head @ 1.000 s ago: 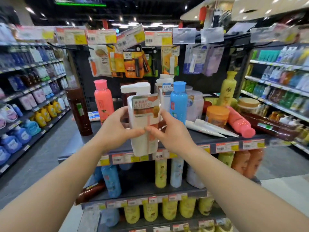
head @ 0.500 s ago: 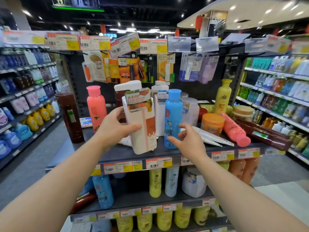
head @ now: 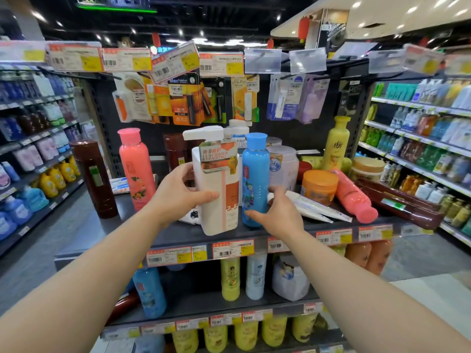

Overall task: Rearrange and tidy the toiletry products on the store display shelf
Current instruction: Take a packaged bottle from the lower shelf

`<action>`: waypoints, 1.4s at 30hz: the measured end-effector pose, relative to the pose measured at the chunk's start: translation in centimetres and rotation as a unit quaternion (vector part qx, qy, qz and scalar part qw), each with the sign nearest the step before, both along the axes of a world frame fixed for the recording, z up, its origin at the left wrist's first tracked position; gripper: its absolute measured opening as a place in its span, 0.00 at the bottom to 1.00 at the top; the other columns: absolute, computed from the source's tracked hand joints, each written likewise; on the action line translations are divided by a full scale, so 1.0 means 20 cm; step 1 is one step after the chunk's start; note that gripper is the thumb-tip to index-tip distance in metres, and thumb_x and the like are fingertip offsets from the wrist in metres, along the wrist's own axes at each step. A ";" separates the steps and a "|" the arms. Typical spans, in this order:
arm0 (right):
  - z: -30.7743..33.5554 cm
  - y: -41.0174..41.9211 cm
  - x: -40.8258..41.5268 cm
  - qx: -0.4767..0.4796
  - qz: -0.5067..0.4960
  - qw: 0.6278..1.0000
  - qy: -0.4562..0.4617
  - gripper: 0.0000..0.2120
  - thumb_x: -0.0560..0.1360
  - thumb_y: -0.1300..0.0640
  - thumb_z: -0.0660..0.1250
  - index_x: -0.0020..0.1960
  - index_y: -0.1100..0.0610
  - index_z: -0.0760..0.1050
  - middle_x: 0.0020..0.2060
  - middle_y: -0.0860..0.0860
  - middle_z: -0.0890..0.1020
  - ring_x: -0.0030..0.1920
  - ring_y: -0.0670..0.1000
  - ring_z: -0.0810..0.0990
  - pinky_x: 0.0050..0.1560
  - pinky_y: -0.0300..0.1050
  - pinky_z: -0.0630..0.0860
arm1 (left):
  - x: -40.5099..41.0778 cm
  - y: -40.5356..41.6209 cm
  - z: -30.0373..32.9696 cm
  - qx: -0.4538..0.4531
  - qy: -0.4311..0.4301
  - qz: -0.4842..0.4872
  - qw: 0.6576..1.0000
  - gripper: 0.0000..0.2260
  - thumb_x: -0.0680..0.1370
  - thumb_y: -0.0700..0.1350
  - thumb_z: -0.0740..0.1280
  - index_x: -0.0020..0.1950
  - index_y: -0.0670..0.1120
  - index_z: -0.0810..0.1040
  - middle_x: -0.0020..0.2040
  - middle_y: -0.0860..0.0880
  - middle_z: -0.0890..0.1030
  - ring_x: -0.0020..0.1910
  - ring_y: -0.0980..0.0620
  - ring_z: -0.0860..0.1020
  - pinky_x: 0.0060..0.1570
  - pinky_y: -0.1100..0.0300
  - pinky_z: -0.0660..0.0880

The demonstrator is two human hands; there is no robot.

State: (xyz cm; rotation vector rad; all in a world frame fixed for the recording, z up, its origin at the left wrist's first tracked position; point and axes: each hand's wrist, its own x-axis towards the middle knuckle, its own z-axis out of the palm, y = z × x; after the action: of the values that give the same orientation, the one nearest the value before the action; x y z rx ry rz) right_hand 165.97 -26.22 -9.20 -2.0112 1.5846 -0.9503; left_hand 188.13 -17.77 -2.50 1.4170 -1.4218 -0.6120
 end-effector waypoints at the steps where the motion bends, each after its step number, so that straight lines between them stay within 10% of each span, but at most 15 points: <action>1: 0.00 -0.01 0.02 0.001 -0.001 1.000 0.019 0.37 0.62 0.37 0.76 0.63 0.49 0.65 0.56 0.48 0.79 0.55 0.51 0.78 0.49 0.51 0.79 | 0.00 -0.01 0.00 0.001 0.002 0.002 1.000 0.28 0.67 0.44 0.78 0.63 0.55 0.72 0.58 0.56 0.79 0.49 0.57 0.81 0.42 0.61 0.78; 23: -0.03 -0.21 -0.21 0.024 -0.005 0.999 -0.025 0.30 0.65 0.51 0.79 0.60 0.55 0.68 0.55 0.52 0.78 0.57 0.53 0.77 0.50 0.47 0.75 | -0.29 -0.30 -0.12 0.046 0.022 -0.061 0.997 0.26 0.69 0.44 0.76 0.62 0.57 0.72 0.59 0.57 0.79 0.56 0.54 0.80 0.56 0.48 0.78; 34: -0.04 -0.14 -0.23 0.025 -0.004 0.997 -0.075 0.34 0.67 0.54 0.78 0.67 0.55 0.65 0.62 0.52 0.75 0.62 0.53 0.75 0.50 0.41 0.70 | -0.19 -0.34 -0.09 0.101 -0.014 -0.114 0.988 0.23 0.75 0.42 0.71 0.63 0.63 0.69 0.54 0.66 0.80 0.52 0.67 0.78 0.41 0.71 0.76; 42: -0.04 -0.05 -0.26 -0.051 -0.080 0.994 -0.056 0.33 0.66 0.48 0.77 0.65 0.54 0.66 0.57 0.52 0.72 0.57 0.52 0.73 0.49 0.44 0.70 | -0.23 -0.30 -0.14 0.092 0.003 -0.032 0.995 0.36 0.74 0.47 0.72 0.77 0.51 0.57 0.71 0.53 0.71 0.66 0.52 0.73 0.63 0.52 0.72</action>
State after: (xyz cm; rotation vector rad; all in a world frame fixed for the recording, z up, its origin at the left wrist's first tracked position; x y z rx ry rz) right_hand 160.86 -27.21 -9.94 -1.8822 1.6850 -1.2052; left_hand 183.62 -23.75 -5.31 1.5151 -1.4391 -0.8047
